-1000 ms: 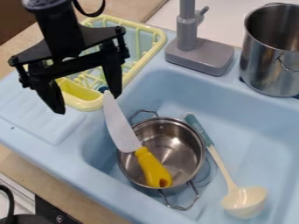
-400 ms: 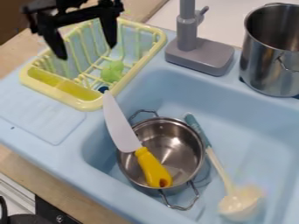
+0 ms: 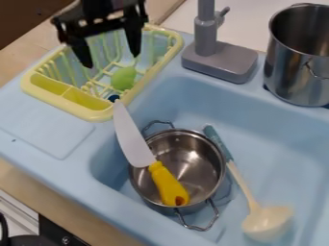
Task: Move the broccoli in the silver pot
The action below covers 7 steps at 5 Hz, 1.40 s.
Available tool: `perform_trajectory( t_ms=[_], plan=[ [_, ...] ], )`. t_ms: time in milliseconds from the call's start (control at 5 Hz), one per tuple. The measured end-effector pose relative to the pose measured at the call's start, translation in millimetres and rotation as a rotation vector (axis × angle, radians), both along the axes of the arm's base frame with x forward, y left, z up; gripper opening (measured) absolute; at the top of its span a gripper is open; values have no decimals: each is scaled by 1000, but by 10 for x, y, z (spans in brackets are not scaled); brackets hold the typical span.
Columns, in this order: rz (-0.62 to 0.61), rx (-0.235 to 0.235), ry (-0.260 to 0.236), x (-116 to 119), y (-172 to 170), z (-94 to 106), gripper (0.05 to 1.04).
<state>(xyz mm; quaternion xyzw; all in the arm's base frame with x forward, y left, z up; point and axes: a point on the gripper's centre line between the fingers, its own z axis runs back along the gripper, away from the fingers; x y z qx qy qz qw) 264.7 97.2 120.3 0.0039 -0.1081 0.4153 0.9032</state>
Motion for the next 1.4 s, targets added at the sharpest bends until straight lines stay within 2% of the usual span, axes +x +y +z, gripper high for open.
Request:
perform_trajectory(
  t_ms=[200,400,600,800,1000,1200,1400],
  plan=[
    [10,21,-60,73,37,-80,998],
    [16,-3,-97,157,50,-227,998],
    [16,10,-96,210,69,-367,998],
    [17,25,-138,272,88,-430,998],
    [28,-9,-104,258,59,-540,955],
    [44,13,-101,279,57,-556,731],
    [67,-10,-116,294,47,-552,711]
  ],
)
